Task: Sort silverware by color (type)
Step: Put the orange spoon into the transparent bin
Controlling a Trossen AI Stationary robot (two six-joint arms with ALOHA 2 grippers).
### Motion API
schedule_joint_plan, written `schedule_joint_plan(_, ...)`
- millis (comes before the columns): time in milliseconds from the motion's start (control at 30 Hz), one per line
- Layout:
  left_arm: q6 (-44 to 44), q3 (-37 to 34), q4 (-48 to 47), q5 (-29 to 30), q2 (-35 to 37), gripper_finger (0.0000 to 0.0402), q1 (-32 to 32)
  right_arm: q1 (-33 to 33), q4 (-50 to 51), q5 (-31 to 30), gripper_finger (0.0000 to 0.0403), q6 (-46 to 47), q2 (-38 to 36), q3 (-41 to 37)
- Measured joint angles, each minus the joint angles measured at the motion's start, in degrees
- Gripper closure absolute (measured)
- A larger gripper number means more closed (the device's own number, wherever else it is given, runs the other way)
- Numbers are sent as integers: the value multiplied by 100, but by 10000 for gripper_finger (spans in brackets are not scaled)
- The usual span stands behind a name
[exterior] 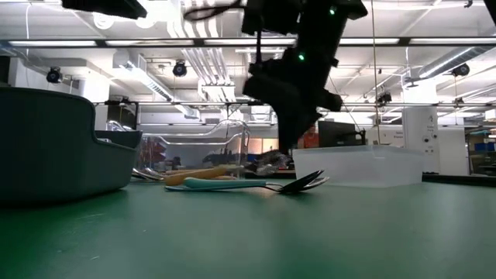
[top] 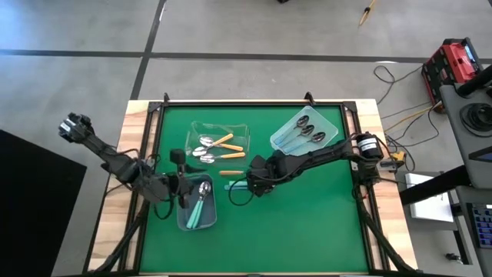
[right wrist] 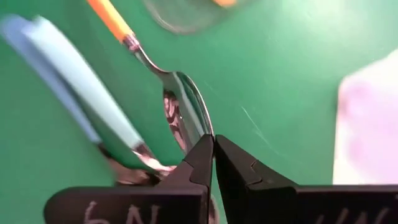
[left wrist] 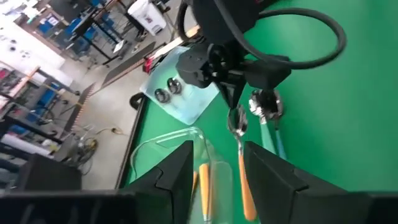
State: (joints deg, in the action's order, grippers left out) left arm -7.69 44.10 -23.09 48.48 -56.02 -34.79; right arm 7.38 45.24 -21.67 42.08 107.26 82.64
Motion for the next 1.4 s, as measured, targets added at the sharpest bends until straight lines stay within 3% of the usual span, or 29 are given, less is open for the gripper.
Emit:
schedule_joint_plan(367,-226,0,192,44,-244,278,591,50,240,-35,394,486,22,-524)
schedule_joint_plan(700,-238,0,192,44,-235,278,641,-158,218,491,391,466,19,-503)
schedule_joint_plan(1000,-314,0,189,47,-235,278,641,-243,241,520,326,426,-1,-503)
schedule_joint_plan(1200,-353,0,189,47,-233,278,641,-243,183,519,280,-95,-202,-505)
schedule_joint_plan(1400,-386,0,186,47,-233,278,641,-227,-281,543,253,-2086,-288,-511)
